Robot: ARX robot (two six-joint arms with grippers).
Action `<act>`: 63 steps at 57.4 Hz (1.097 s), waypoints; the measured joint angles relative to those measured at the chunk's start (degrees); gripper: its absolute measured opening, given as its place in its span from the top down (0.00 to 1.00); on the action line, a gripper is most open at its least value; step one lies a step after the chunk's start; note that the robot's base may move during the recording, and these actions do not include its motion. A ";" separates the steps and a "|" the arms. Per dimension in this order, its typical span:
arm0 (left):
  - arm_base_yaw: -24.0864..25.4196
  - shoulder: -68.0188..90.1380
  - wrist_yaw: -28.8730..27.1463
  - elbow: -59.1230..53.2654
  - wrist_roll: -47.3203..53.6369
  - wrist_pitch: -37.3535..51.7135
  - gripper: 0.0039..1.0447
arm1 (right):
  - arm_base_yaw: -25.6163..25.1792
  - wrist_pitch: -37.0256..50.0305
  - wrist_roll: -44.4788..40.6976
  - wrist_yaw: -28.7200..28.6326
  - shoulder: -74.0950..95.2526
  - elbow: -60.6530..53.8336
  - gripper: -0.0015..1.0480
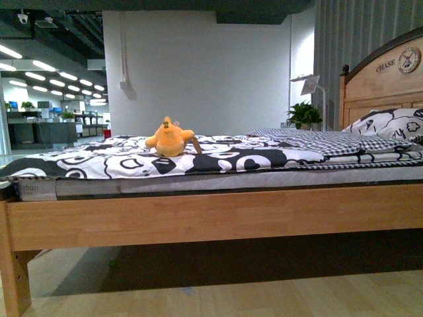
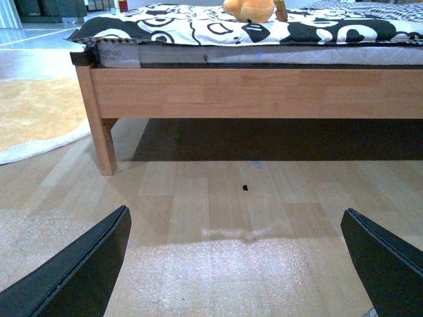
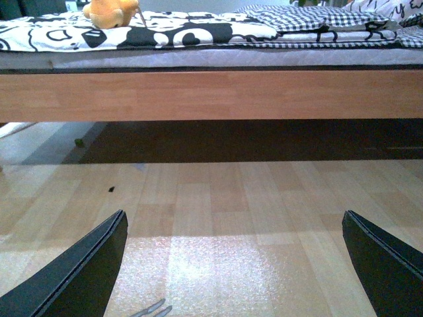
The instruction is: Put away toys
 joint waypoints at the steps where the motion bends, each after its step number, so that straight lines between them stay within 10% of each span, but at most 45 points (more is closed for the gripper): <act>1: 0.00 0.00 0.00 0.00 0.00 0.00 0.06 | 0.00 0.00 0.02 0.00 0.00 0.00 0.06; 63: 0.00 0.00 0.00 0.00 0.00 0.00 0.06 | 0.00 0.00 0.02 0.00 0.00 0.00 0.06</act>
